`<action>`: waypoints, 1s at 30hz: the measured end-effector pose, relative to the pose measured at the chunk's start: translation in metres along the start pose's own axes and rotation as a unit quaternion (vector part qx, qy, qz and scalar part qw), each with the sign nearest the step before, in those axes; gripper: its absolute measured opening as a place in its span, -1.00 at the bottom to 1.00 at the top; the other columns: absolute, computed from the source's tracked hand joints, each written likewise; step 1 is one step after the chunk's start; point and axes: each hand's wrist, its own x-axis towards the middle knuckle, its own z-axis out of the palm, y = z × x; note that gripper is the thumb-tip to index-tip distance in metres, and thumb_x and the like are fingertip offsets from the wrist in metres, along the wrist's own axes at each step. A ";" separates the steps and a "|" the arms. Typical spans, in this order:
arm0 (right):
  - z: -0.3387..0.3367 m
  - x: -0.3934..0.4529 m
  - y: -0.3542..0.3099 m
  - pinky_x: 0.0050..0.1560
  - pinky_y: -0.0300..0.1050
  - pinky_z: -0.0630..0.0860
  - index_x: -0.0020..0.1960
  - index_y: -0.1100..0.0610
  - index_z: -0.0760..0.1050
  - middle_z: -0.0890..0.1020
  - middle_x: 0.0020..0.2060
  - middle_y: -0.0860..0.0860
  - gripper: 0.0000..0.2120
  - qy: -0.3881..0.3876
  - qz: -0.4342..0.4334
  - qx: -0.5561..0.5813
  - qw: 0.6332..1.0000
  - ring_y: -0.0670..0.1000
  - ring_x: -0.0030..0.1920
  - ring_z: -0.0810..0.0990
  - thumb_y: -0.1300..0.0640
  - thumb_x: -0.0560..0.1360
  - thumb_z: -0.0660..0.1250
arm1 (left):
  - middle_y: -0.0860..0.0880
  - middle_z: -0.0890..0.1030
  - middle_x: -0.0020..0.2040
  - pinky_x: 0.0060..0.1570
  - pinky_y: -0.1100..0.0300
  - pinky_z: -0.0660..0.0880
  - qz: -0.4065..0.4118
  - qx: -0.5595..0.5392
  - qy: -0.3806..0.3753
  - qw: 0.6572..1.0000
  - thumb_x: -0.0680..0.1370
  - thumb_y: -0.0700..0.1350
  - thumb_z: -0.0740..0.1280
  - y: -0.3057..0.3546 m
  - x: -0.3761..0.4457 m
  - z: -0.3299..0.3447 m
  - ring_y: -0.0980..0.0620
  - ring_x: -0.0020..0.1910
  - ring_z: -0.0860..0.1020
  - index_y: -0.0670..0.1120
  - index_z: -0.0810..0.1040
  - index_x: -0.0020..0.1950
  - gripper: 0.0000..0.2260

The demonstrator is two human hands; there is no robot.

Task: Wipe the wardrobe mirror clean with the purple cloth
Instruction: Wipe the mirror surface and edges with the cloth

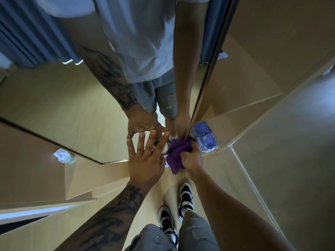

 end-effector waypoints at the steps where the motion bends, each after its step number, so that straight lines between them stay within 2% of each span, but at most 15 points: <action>1: -0.001 0.004 0.005 -0.25 0.07 0.64 -0.17 0.08 0.62 0.69 -0.36 -0.06 -0.47 0.001 -0.002 -0.011 1.000 -0.07 -0.32 0.68 0.59 0.32 0.05 | -0.05 0.00 0.69 0.58 -0.31 -0.09 -0.002 -0.001 0.002 1.000 0.47 -0.04 0.43 0.000 0.000 0.000 -0.13 0.68 -0.13 0.15 0.06 0.68 -0.14; 3: -0.002 0.018 0.017 -0.16 0.14 0.70 -0.12 0.02 0.64 0.74 -0.24 -0.06 -0.46 0.000 0.019 -0.002 1.000 0.03 -0.13 0.73 0.55 0.29 0.10 | -0.04 0.01 0.69 0.58 -0.30 -0.08 -0.001 0.002 0.009 1.000 0.47 -0.05 0.42 0.001 0.001 0.001 -0.13 0.68 -0.12 0.15 0.06 0.68 -0.15; 5: -0.003 0.032 0.030 -0.24 0.07 0.68 -0.02 0.07 0.62 0.75 -0.15 0.04 -0.46 -0.005 0.047 0.027 0.999 0.20 -0.01 0.71 0.54 0.26 0.12 | 0.00 -0.07 0.71 0.58 -0.31 -0.08 0.004 0.001 0.018 1.000 0.49 -0.05 0.38 0.001 0.001 0.002 -0.13 0.68 -0.13 0.15 0.08 0.68 -0.19; 8: -0.003 0.044 0.043 -0.26 0.03 0.62 0.17 0.15 0.56 0.70 0.01 0.21 -0.43 -0.010 0.088 0.078 0.993 0.33 0.08 0.65 0.46 0.21 0.22 | 0.01 -0.12 0.71 0.58 -0.31 -0.09 0.006 0.004 0.018 1.000 0.49 -0.04 0.37 -0.001 0.003 0.005 -0.13 0.68 -0.14 0.15 0.07 0.68 -0.19; 12: -0.009 0.058 0.050 -0.36 -0.04 0.58 0.26 0.21 0.51 0.61 0.05 0.25 -0.48 -0.009 0.135 0.126 0.983 0.30 0.05 0.60 0.56 0.39 0.17 | 0.01 -0.13 0.70 0.58 -0.30 -0.11 0.002 0.007 0.000 1.000 0.51 -0.03 0.33 0.001 0.001 0.001 -0.14 0.68 -0.14 0.15 0.07 0.68 -0.22; 15: -0.006 0.064 0.059 -0.22 0.04 0.61 0.39 0.22 0.45 0.57 0.15 0.31 -0.33 -0.034 0.177 0.187 0.966 0.32 0.11 0.57 0.40 0.26 0.25 | 0.00 -0.06 0.70 0.59 -0.29 -0.09 -0.003 0.003 -0.006 1.000 0.51 -0.04 0.33 0.002 0.003 -0.004 -0.12 0.68 -0.13 0.15 0.11 0.66 -0.25; 17: -0.003 0.062 0.066 -0.11 0.09 0.62 0.44 0.26 0.39 0.55 0.17 0.30 -0.22 -0.055 0.221 0.210 0.951 0.32 0.16 0.55 0.34 0.19 0.27 | -0.02 0.01 0.67 0.59 -0.29 -0.09 -0.009 0.005 -0.009 1.000 0.49 -0.04 0.36 0.004 0.003 -0.005 -0.12 0.68 -0.13 0.15 0.07 0.67 -0.20; 20: -0.003 0.066 0.079 0.09 0.19 0.55 0.34 0.24 0.43 0.56 0.15 0.29 -0.34 -0.101 0.215 0.258 0.937 0.32 0.19 0.53 0.35 0.21 0.26 | -0.01 -0.08 0.70 0.59 -0.28 -0.11 -0.006 0.012 -0.016 1.000 0.50 -0.02 0.36 0.004 0.002 -0.004 -0.14 0.68 -0.15 0.16 0.01 0.68 -0.17; 22: -0.004 0.064 0.071 0.08 0.18 0.61 0.37 0.22 0.41 0.54 0.21 0.28 -0.36 -0.108 0.204 0.277 0.933 0.31 0.22 0.52 0.37 0.28 0.25 | 0.01 -0.14 0.70 0.59 -0.28 -0.11 -0.006 0.013 -0.016 1.000 0.50 -0.02 0.37 0.003 0.002 -0.003 -0.13 0.68 -0.16 0.15 0.02 0.68 -0.17; 25: -0.004 0.060 0.054 0.00 0.07 0.57 0.33 0.18 0.47 0.57 0.16 0.23 -0.48 -0.046 0.228 0.253 0.939 0.24 0.11 0.57 0.47 0.45 0.07 | 0.01 -0.16 0.70 0.59 -0.28 -0.11 -0.006 0.020 -0.005 1.000 0.51 -0.04 0.34 0.004 0.002 -0.001 -0.12 0.68 -0.18 0.15 0.02 0.68 -0.19; 26: -0.007 0.056 0.045 -0.06 0.03 0.55 0.27 0.19 0.52 0.61 0.07 0.23 -0.49 -0.032 0.216 0.242 0.946 0.21 0.01 0.60 0.51 0.46 0.05 | 0.01 -0.16 0.70 0.59 -0.28 -0.12 -0.004 0.019 -0.003 1.000 0.52 -0.04 0.32 0.004 0.002 0.000 -0.12 0.68 -0.19 0.15 0.02 0.68 -0.21; 28: -0.013 0.048 0.026 -0.33 -0.12 0.49 0.07 0.24 0.57 0.65 -0.19 0.16 -0.54 -0.003 0.162 0.195 0.967 0.08 -0.28 0.62 0.59 0.44 0.03 | 0.00 -0.16 0.70 0.58 -0.29 -0.12 -0.005 0.017 0.003 1.000 0.54 -0.04 0.29 0.004 0.003 0.001 -0.12 0.68 -0.21 0.15 0.05 0.68 -0.25; 29: -0.015 0.041 0.016 -0.45 -0.20 0.43 0.01 0.28 0.56 0.65 -0.28 0.12 -0.55 -0.011 0.135 0.192 0.972 0.03 -0.39 0.59 0.62 0.43 0.01 | 0.00 -0.17 0.70 0.58 -0.29 -0.12 -0.008 0.018 0.002 1.000 0.54 -0.04 0.31 0.005 0.004 0.001 -0.12 0.68 -0.21 0.14 0.05 0.68 -0.24; 30: -0.015 0.033 0.006 -0.48 -0.23 0.40 0.02 0.33 0.55 0.65 -0.31 0.11 -0.53 -0.028 0.112 0.211 0.971 0.01 -0.42 0.58 0.65 0.41 -0.03 | -0.01 -0.18 0.70 0.58 -0.30 -0.13 -0.012 0.018 -0.003 1.000 0.52 -0.04 0.33 0.006 0.004 0.001 -0.12 0.67 -0.22 0.14 0.05 0.68 -0.22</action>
